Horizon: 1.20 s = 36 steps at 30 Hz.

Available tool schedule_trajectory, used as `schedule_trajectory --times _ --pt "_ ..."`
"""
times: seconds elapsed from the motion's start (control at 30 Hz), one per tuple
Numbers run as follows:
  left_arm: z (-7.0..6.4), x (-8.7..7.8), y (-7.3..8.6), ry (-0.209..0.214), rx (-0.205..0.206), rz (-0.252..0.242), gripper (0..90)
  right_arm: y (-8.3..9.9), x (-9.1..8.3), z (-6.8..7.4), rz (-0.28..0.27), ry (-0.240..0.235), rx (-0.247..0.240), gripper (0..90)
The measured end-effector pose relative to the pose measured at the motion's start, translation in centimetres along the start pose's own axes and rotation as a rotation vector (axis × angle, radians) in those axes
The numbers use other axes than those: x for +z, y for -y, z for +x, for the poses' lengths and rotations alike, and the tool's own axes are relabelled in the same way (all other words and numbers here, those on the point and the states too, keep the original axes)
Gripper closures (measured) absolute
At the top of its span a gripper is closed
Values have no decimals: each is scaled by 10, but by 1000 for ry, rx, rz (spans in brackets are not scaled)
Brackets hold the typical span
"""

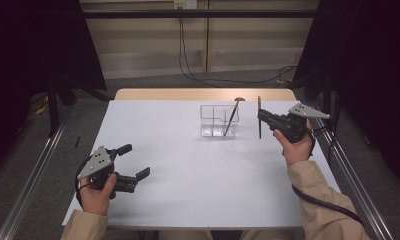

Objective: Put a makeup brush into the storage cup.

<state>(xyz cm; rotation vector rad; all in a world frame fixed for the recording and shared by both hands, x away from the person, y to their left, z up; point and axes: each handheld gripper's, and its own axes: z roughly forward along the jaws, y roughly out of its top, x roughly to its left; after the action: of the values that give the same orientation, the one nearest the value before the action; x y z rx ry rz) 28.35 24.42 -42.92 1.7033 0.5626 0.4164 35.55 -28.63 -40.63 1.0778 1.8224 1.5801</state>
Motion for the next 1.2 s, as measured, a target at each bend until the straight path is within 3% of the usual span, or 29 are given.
schedule_trajectory --times 1.2 --pt "1 -1 1 1 -4 -3 0 -21 13 8 -78 -17 -25 836"
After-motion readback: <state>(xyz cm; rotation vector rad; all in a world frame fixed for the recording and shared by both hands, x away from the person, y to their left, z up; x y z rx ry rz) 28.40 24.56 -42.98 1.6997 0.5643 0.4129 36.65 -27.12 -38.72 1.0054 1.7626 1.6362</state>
